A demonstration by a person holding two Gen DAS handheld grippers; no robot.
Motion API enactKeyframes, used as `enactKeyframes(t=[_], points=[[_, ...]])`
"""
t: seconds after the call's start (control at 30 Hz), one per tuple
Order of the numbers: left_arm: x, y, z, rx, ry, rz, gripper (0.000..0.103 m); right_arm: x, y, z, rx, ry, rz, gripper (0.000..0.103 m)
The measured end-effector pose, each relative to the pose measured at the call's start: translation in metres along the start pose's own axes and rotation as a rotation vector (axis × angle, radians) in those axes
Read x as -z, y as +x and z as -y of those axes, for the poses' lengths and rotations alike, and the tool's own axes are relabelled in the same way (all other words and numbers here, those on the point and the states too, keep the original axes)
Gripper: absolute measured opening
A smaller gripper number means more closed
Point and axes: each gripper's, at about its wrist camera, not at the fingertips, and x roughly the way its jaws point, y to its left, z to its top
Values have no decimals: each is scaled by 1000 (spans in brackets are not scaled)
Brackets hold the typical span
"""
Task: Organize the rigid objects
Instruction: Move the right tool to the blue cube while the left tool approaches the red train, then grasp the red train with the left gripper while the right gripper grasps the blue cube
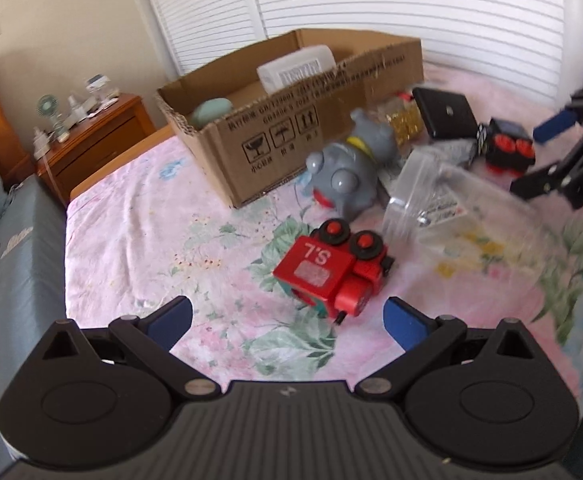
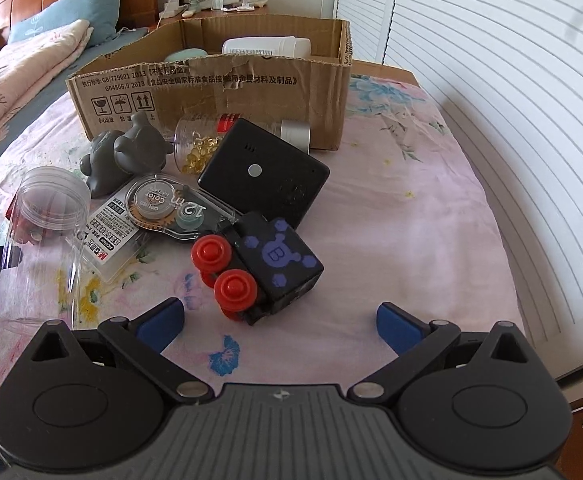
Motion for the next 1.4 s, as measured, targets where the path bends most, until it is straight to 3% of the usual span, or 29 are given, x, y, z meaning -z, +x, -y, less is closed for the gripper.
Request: enactKeyframes(t=[0.17,0.33,0.5,0.57,0.83,1.07,1.4], points=[[0,10,-13,68,15,40,100,1,0,0,0,2,11,103],[-7,16,-15,136,48,65,91,2,-1,0,4,7,20,103],[-13,19,-18,247,16,55,58,3,-1,0,8,11,26,103],[-14,20,-19,278,-10,48,50,3,-1,-1,11,13,26,103],[-1,7,-20,216,-92,30,50,2,-2,-2,-1,-2,13,103],[20,-10,-24,154,-195,18,50,-10,6,-4,-107,-136,8,103],[22,-12,-23,128,-212,14,50,-21,7,-26,-191,-251,-56,103]])
